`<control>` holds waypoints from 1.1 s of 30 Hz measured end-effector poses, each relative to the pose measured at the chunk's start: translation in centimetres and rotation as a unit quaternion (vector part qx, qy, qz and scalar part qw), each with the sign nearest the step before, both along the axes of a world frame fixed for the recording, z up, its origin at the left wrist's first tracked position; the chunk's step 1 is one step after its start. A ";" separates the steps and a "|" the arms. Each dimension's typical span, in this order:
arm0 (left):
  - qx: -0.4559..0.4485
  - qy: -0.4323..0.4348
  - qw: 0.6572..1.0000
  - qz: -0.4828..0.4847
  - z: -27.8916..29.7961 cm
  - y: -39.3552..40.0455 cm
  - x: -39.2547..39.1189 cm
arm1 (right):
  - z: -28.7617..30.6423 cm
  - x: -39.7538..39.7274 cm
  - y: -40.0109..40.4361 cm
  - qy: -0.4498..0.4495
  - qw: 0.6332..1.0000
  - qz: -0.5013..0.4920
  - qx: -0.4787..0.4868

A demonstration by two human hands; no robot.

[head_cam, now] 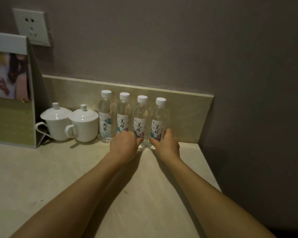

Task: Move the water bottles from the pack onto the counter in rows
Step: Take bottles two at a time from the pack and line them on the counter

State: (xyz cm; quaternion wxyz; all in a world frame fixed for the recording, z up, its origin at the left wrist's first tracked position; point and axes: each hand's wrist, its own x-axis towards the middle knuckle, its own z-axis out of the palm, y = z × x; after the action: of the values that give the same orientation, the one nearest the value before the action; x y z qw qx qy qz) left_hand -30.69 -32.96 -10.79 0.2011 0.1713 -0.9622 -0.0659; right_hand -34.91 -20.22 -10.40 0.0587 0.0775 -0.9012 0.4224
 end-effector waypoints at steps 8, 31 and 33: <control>-0.025 -0.008 1.000 0.002 0.1 0.2 -0.6 | -0.1 -0.7 -0.4 0.000 1.000 -0.016 0.016; -0.013 -0.030 0.999 -0.027 0.2 0.2 -1.9 | -0.6 -1.3 -0.6 0.034 0.998 0.001 0.045; -0.011 -0.036 0.999 -0.032 0.2 0.1 -2.0 | -0.6 -1.3 -0.6 0.036 0.998 0.000 0.050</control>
State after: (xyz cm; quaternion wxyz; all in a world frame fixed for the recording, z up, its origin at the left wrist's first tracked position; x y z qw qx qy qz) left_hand -32.72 -32.83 -10.57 0.1660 0.1404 -0.9745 -0.0553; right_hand -36.26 -20.81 -11.02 0.0874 0.0957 -0.9183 0.3740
